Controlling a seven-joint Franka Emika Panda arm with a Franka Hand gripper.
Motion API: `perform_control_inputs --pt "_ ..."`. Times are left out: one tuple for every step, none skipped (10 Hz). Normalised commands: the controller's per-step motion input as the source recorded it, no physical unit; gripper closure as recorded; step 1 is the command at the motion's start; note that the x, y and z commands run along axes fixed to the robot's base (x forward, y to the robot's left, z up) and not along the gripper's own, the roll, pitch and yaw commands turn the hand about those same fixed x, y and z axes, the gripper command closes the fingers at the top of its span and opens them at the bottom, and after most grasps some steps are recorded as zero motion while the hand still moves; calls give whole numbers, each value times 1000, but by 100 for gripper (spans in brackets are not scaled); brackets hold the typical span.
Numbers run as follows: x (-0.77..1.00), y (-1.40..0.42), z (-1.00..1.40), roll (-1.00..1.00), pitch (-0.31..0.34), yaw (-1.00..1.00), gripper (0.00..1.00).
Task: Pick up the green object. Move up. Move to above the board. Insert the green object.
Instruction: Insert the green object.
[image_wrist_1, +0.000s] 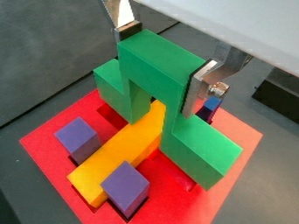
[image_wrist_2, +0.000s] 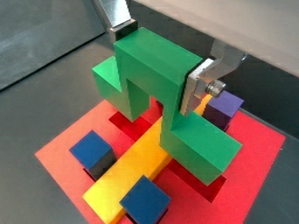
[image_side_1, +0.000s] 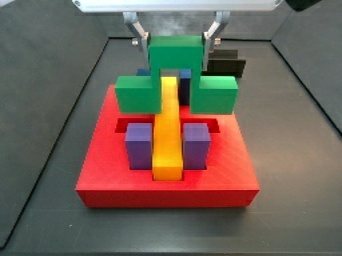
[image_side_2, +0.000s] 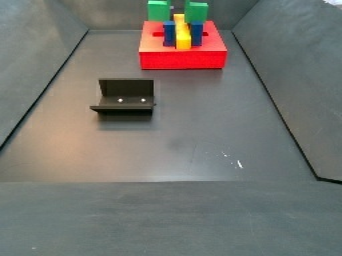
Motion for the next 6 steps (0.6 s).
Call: perform_control_inputs --pt "0 0 0 14 0 0 100" --pt "26 0 -123 44 0 120 100" --pt "63 14 -240 60 -6 197 100" --pt "66 57 -263 63 -11 223 100" --pt "0 29 -217 51 -4 203 100" --pt "0 0 -149 0 -4 117 100"
